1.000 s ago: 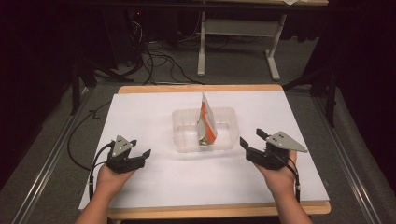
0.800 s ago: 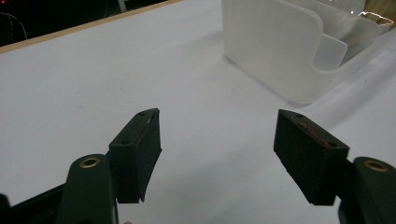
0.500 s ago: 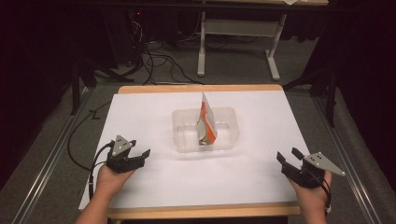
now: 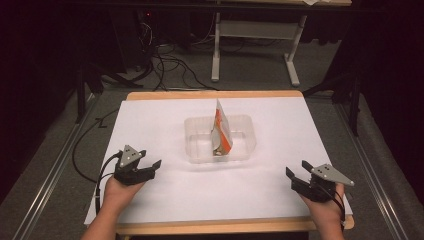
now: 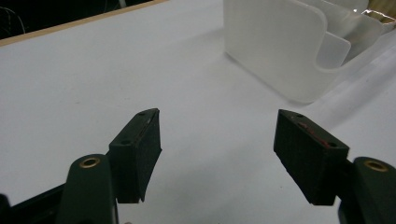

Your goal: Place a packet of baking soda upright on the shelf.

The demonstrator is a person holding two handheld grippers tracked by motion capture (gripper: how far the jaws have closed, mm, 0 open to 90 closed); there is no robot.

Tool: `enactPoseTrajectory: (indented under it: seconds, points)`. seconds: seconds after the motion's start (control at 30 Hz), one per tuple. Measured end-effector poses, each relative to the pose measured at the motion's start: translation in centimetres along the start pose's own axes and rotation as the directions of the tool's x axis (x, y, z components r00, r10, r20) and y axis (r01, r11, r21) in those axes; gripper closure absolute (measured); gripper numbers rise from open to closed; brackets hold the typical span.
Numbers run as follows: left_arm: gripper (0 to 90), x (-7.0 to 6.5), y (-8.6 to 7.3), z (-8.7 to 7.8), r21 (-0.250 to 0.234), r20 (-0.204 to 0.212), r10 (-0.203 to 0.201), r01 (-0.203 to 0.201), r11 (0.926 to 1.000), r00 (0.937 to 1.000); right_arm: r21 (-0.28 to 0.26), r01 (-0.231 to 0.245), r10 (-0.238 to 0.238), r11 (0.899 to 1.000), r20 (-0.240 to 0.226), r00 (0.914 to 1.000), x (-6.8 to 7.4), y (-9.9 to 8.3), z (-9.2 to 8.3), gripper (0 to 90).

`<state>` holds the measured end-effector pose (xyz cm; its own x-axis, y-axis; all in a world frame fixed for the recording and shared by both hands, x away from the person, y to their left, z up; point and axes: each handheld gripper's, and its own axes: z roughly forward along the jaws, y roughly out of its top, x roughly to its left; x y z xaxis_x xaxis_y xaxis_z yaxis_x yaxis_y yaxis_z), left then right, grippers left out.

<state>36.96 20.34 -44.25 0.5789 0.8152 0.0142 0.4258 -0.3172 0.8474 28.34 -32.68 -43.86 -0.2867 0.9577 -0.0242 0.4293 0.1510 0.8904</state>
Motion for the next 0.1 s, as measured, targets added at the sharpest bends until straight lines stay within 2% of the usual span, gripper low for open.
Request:
enactPoseTrajectory:
  seconds: [0.1]
  points:
    - [32.3,0.00,0.08,-0.04,-0.005,0.007,-0.004,0.004,1.0000,1.0000,0.006,-0.019,0.019,1.000,0.009,0.9998,-0.14,-0.07,-0.02,34.8]
